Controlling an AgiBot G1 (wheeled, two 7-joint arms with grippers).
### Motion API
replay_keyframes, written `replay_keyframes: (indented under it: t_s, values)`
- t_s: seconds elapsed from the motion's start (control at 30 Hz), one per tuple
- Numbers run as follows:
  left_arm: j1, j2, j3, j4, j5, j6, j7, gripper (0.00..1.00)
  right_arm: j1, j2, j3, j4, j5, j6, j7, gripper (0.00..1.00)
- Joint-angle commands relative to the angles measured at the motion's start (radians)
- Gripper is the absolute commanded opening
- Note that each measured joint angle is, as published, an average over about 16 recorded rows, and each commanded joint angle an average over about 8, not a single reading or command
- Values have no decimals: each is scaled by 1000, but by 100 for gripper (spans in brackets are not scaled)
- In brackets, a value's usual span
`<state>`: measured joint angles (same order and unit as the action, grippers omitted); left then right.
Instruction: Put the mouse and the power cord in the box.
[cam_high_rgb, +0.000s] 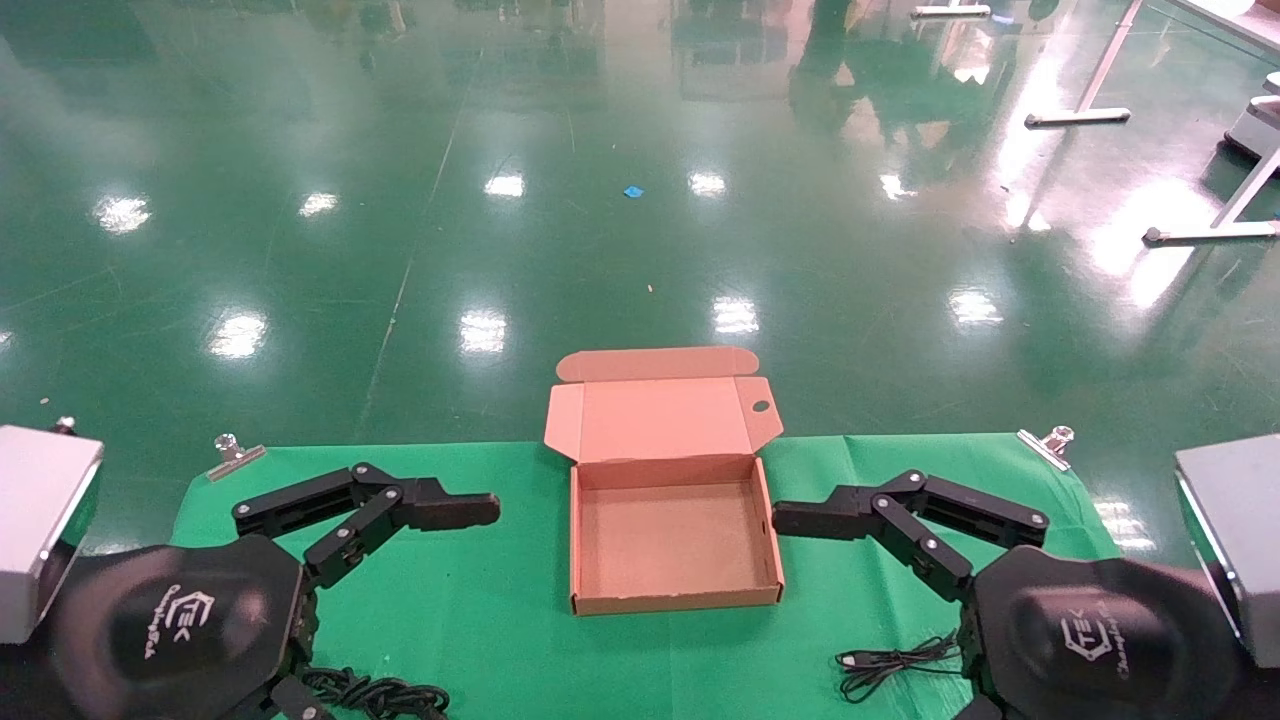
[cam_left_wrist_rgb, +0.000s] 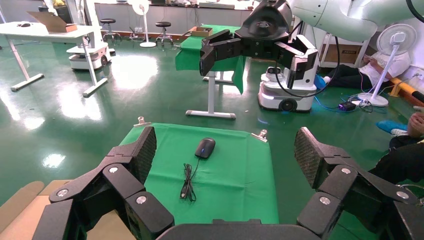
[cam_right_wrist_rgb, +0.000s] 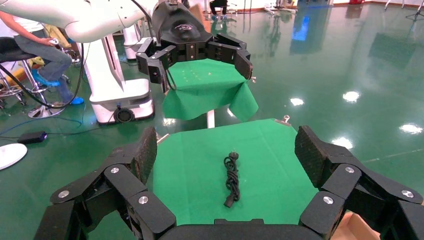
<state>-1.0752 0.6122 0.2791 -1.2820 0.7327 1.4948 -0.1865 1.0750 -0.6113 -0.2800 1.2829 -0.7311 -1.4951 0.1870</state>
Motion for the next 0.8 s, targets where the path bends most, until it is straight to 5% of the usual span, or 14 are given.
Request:
replay_keyframes:
  t_s: [0.03,0.5,0.8]
  values:
    - [0,0,0,0,0,0,0,100,1,0,0,-1,-1,0,-1,100]
    - [-25,-52,30,-18,88,48,15,100,4,50,-11,-6,-62,-30,-24,100]
    - [-206,-54,228,-20,345,94,69,100,89,113,-104,-38,-270,-84,-96,100]
